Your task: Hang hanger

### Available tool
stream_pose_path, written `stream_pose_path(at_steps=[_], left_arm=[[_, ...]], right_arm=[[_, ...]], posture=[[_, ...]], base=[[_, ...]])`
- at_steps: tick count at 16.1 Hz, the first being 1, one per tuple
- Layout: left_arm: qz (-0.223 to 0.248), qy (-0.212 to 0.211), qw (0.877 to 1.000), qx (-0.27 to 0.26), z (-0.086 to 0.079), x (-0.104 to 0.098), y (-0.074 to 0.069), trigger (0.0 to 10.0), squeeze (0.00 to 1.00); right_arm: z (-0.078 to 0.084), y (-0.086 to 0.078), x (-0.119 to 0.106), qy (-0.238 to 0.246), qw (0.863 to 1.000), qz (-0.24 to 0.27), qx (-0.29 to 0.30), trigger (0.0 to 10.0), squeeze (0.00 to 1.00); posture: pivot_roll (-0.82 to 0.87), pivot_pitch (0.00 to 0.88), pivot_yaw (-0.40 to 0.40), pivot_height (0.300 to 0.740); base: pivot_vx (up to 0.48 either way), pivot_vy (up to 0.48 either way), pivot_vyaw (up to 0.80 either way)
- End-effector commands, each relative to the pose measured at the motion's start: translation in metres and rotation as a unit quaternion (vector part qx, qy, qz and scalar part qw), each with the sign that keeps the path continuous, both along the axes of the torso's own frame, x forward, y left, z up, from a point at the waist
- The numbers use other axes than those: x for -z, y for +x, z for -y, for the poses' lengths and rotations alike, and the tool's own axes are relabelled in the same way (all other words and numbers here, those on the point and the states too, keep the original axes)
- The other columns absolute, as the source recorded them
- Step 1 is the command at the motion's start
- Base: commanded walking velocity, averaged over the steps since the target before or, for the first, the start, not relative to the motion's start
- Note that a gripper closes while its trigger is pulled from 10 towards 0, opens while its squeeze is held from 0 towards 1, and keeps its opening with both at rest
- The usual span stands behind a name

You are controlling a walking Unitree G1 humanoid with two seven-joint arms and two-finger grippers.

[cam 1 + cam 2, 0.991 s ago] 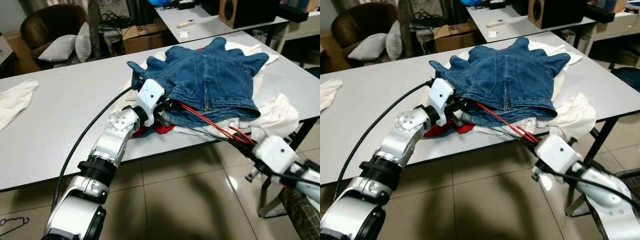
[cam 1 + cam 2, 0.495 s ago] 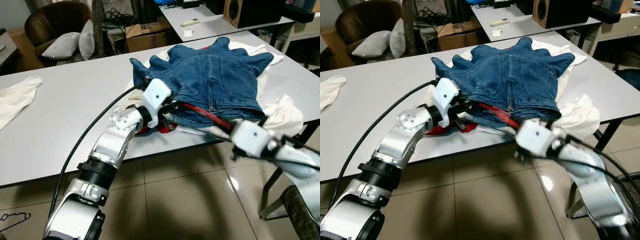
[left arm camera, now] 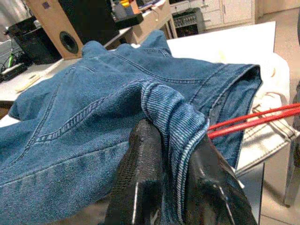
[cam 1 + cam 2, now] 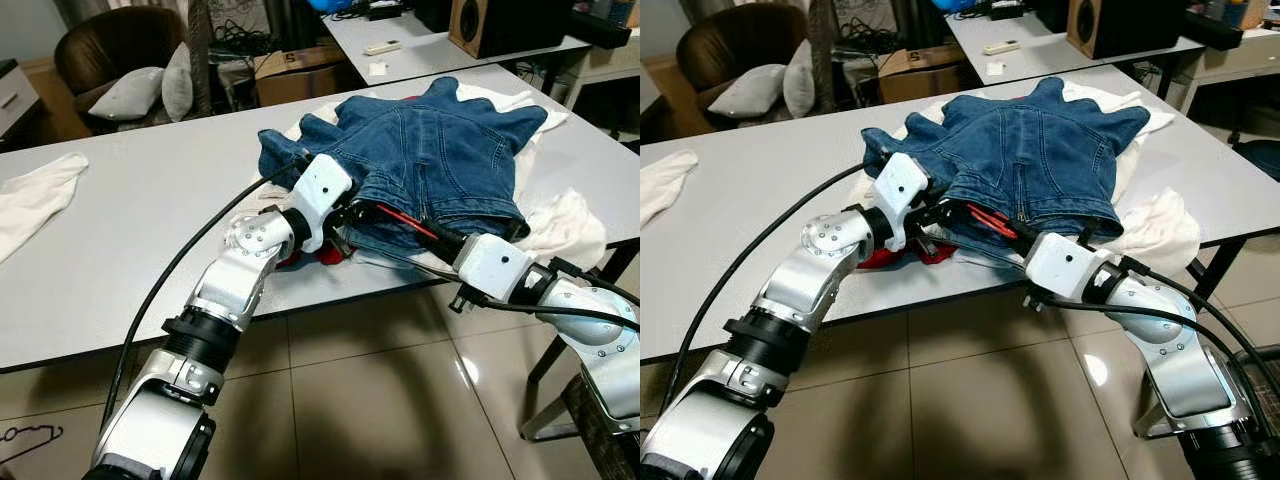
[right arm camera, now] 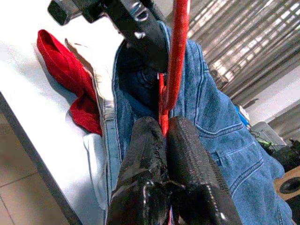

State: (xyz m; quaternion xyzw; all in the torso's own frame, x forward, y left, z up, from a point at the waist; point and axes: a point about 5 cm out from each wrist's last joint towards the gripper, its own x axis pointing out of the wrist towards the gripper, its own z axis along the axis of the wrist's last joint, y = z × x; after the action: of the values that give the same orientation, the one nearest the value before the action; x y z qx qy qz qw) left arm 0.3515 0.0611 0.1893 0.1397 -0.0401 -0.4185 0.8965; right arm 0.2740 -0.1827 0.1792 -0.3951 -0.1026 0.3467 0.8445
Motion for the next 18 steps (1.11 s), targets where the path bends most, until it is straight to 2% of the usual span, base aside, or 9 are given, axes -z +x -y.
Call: stream_pose_path(at_steps=[1, 4, 6, 7, 10, 13, 14, 17, 18], left_arm=[[0.014, -0.008, 1.000, 0.005, -0.004, -0.012, 0.002, 10.0, 1.00], [-0.003, 0.024, 0.996, 0.084, -0.005, -0.003, -0.009, 10.0, 1.00], [-0.002, 0.060, 0.993, 0.106, -0.009, 0.004, -0.012, 10.0, 1.00], [-0.008, 0.084, 0.988, 0.132, -0.013, 0.008, -0.014, 10.0, 0.00], [-0.017, 0.128, 0.979, 0.156, -0.024, 0.009, -0.013, 10.0, 0.00], [0.010, 0.158, 0.975, 0.155, -0.036, 0.002, -0.007, 10.0, 0.00], [0.031, 0.162, 0.976, 0.141, -0.040, -0.004, -0.001, 10.0, 1.00], [0.119, 0.200, 0.955, 0.182, -0.030, -0.015, 0.001, 10.0, 1.00], [0.149, 0.239, 0.939, 0.197, -0.024, -0.010, 0.001, 10.0, 0.00]], right_arm=[[-0.006, 0.002, -0.002, 0.003, 1.000, 0.006, -0.024, 10.0, 0.00], [-0.002, 0.007, -0.004, 0.013, 1.000, 0.007, -0.021, 10.0, 0.00], [0.000, 0.010, -0.004, 0.017, 1.000, 0.005, -0.020, 10.0, 0.00], [0.002, 0.012, -0.003, 0.015, 1.000, 0.004, -0.020, 10.0, 0.00], [0.003, 0.015, -0.005, 0.021, 0.999, 0.003, -0.025, 10.0, 0.00], [0.005, 0.016, -0.006, 0.024, 0.999, 0.000, -0.029, 10.0, 0.00], [0.006, 0.016, -0.006, 0.023, 0.999, -0.003, -0.036, 10.0, 0.00], [0.007, 0.015, -0.010, 0.028, 0.998, -0.011, -0.054, 10.0, 0.00], [0.008, 0.015, -0.011, 0.030, 0.998, -0.011, -0.055, 10.0, 0.00]], posture=[[-0.12, 0.000, 0.137, 0.740], [-0.11, 0.000, 0.129, 0.740], [-0.11, 0.000, 0.127, 0.740], [-0.11, 0.000, 0.125, 0.740], [-0.11, 0.000, 0.123, 0.740], [-0.11, 0.000, 0.120, 0.740], [-0.11, 0.000, 0.121, 0.740], [-0.11, 0.000, 0.120, 0.740], [-0.11, 0.000, 0.119, 0.740]], base=[[0.000, 0.000, 0.00], [0.000, 0.000, 0.00], [0.000, 0.000, 0.00], [0.000, 0.000, 0.00], [0.000, 0.000, 0.00], [0.000, 0.000, 0.00], [0.000, 0.000, 0.00], [0.000, 0.000, 0.00], [0.000, 0.000, 0.00]])
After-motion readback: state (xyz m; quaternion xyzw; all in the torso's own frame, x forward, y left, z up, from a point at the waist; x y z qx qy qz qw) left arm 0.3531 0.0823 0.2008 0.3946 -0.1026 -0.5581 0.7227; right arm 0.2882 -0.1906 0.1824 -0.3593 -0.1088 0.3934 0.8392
